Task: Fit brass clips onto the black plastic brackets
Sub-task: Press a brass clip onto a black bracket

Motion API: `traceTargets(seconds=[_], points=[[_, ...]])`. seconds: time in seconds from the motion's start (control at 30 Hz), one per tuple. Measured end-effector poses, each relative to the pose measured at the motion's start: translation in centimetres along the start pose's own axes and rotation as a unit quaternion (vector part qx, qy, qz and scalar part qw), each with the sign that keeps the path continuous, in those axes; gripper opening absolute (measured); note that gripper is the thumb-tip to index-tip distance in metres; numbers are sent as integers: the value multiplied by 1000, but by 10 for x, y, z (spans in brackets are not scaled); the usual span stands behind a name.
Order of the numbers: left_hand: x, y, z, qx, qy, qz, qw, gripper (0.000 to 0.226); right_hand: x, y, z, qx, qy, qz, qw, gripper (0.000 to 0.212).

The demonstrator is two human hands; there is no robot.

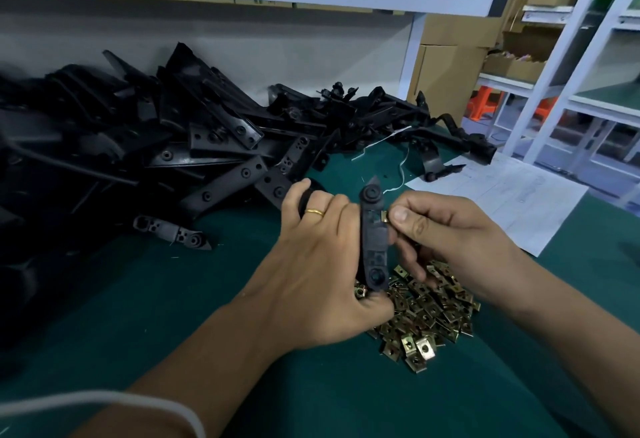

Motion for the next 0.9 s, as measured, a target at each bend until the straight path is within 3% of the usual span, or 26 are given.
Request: traceTargets(seconds=[0.53,0.63,0.73,0.83,0.9], points=[[-11,-14,-4,32,99,-97,990,50,-12,1,-5,9,101,53,993,33],[-9,-15,-5,33,91,-109,989,57,-9,-1,-5,1,91,64,994,41],[-9,-14,-5,21,70,-106,992,49,-7,-3,-2,12,47,13,999,50],[-8,-8,-2,-48,-3,-118,992,41,-9,-7,0,30,-10,-33,999,52],[-5,0,0,-115,-55,-100,987,39,-14,-12,0,25,-31,-110,993,40]])
Point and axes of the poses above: each hand's wrist, its own z-axis towards the middle knuckle, its own x-axis out of the palm, y = z × x, the point moved 1 cm from there along z, towards the middle knuckle, and after that the axes turned 14 degrees about -z, right-handed, at the moved point
